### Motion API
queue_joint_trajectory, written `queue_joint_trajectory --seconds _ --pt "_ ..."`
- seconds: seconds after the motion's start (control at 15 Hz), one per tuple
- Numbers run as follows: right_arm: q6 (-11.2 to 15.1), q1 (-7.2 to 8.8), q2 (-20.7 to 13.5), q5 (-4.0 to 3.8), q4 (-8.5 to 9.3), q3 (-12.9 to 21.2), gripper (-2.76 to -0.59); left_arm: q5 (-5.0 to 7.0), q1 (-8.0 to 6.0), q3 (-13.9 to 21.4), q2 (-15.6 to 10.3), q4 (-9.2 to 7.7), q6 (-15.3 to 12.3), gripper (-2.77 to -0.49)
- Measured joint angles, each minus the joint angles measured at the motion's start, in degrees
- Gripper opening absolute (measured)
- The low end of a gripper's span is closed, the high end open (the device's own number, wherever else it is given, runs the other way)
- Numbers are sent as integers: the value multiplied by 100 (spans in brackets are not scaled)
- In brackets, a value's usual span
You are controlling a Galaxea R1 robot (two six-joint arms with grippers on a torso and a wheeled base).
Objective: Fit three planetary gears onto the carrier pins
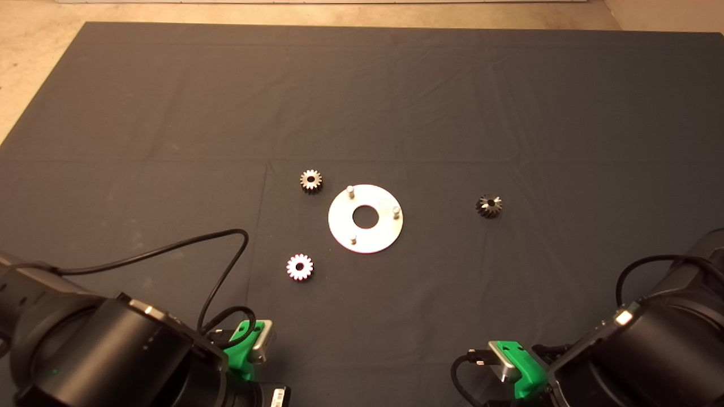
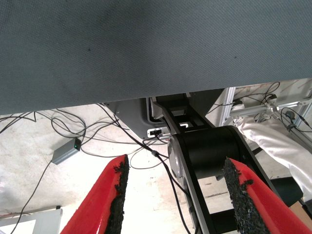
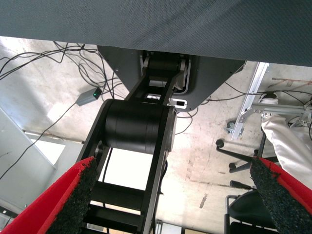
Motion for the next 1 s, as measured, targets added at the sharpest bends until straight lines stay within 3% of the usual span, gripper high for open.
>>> queue_joint_trajectory --seconds 0.13,0.27,0.33,0.53,0.6,0.73,1.0 --pt "0 5 -9 2 -11 0 -103 0 0 0 -2 0 0 -194" --pt "-2 144 -113 5 -11 0 -103 2 0 0 -20 0 11 -194" --pt "-16 359 -174 5 -11 0 -103 2 0 0 -30 0 13 -194" --pt "-243 1410 -488 -1 -17 0 -103 0 0 0 -30 0 16 -194" --pt "-345 1578 -622 -1 -20 0 -103 2 0 0 -33 0 14 -194" --pt "-773 1568 -912 11 -16 -32 -103 -2 0 0 -30 0 16 -194" --pt "-2242 1619 -1449 10 -16 -557 -103 -1 0 0 -30 0 16 -194"
